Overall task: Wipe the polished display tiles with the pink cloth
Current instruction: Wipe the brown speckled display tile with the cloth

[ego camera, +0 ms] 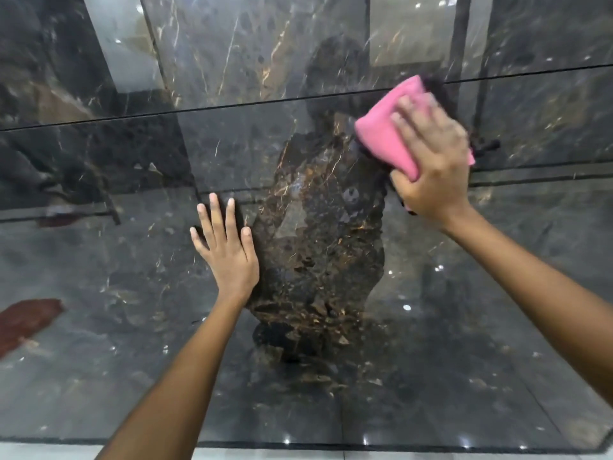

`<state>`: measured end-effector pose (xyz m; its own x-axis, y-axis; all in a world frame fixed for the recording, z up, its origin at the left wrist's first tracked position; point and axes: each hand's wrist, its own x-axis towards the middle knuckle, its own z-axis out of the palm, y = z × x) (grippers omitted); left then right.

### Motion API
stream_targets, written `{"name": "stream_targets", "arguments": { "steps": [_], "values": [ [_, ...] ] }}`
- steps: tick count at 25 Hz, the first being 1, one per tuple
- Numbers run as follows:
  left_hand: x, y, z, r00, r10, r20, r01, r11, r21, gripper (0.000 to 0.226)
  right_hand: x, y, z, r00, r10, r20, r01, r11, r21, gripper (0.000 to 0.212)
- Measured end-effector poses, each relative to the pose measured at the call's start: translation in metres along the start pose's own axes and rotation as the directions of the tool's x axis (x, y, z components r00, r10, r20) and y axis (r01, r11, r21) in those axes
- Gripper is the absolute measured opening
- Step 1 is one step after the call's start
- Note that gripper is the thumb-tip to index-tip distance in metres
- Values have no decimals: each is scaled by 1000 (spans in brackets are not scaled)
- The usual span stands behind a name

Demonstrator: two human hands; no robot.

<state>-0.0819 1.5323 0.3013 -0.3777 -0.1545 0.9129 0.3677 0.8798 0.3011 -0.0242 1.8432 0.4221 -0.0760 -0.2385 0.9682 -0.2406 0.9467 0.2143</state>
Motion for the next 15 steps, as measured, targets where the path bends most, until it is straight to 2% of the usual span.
{"name": "stream_targets", "arguments": {
  "steps": [1, 2, 3, 4, 5, 6, 7, 8, 9, 10, 11, 12, 13, 14, 15],
  "values": [
    [-8, -5, 3, 1000, 2, 8, -2, 1000, 6, 53, -14, 0, -1, 989, 139, -49, -140, 990, -13, 70],
    [-13, -9, 6, 1000, 17, 9, -17, 1000, 13, 53, -43, -7, 3, 981, 184, -62, -186, 982, -22, 73],
    [-13, -12, 8, 1000, 27, 4, -27, 999, 19, 54, -83, -23, 12, 990, 139, 7, -138, 990, -27, 78],
    [-12, -13, 9, 1000, 32, 1, -32, 999, 21, 54, -125, -44, 18, 992, -24, 124, 30, 999, -45, 82],
    [-11, -14, 9, 999, 38, -2, -38, 999, 21, 54, -161, -60, 19, 927, -249, 280, 271, 962, -43, 85],
    [-11, -16, 8, 999, 49, -3, -49, 999, 23, 54, -181, -69, 17, 826, -402, 395, 444, 896, -16, 84],
    [-14, -19, 9, 998, 64, -2, -64, 998, 25, 54, -180, -69, 18, 766, -479, 429, 523, 852, 18, 80],
    [-19, -23, 9, 996, 85, 0, -85, 996, 27, 55, -162, -67, 20, 797, -478, 368, 506, 862, 25, 73],
    [-25, -26, 11, 995, 104, 5, -104, 994, 24, 55, -131, -65, 22, 890, -373, 263, 382, 924, 17, 65],
    [-33, -28, 13, 994, 113, 14, -113, 993, 20, 55, -93, -61, 24, 974, -184, 134, 184, 983, 12, 59],
    [-40, -29, 16, 994, 109, 19, -109, 994, 15, 55, -57, -60, 26, 1000, 9, 12, -9, 1000, 17, 56],
    [-48, -29, 20, 995, 98, 20, -98, 995, 14, 55, -33, -68, 30, 991, 128, -48, -126, 991, 44, 55],
    [-54, -30, 22, 996, 93, 16, -93, 996, 12, 55, -28, -81, 38, 989, 125, -76, -120, 991, 57, 56],
    [-57, -32, 23, 995, 100, 11, -100, 995, 7, 55, -43, -97, 50, 998, 16, -61, -12, 997, 71, 56],
    [-57, -34, 23, 993, 117, 8, -117, 993, -2, 55, -73, -117, 61, 985, -164, 46, 159, 982, 102, 58]
  ]
}}
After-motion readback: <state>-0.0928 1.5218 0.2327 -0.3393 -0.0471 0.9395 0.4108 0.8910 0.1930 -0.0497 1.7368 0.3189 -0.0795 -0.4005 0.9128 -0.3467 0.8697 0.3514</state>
